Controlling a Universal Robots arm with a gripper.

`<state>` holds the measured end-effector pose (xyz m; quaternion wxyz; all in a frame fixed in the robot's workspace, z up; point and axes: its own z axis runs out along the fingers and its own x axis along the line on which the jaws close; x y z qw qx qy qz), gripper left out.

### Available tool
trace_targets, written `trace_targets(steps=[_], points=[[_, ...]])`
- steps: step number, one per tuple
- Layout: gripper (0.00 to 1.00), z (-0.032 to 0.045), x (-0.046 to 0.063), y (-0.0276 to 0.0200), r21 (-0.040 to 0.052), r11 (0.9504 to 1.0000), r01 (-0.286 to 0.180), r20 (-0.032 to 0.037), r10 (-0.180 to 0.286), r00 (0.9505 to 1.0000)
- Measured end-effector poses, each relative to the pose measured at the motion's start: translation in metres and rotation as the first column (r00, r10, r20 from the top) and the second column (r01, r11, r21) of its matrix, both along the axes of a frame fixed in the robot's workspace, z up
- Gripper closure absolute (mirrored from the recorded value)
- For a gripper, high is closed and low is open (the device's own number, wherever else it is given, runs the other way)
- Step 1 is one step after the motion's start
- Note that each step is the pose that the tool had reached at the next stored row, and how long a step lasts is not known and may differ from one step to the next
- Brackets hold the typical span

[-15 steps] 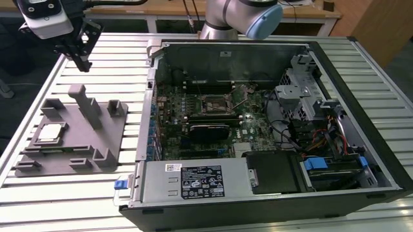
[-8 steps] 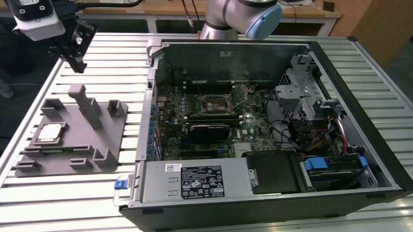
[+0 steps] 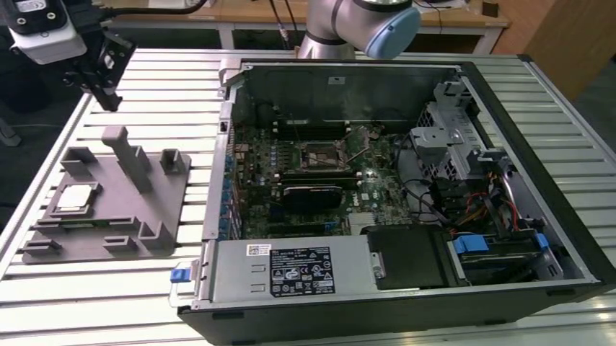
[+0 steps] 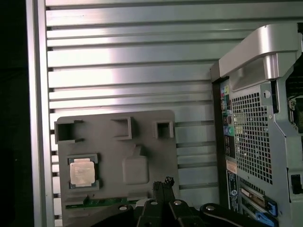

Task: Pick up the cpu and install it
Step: 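Reach for the cpu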

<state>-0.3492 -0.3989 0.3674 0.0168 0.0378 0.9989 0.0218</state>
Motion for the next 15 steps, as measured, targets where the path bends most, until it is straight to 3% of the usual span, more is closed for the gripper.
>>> trace_targets(steps=[15], points=[[0.89, -0.0071, -0.014, -0.0002, 0.0, 1.0, 0.0, 0.0, 0.0, 1.0]])
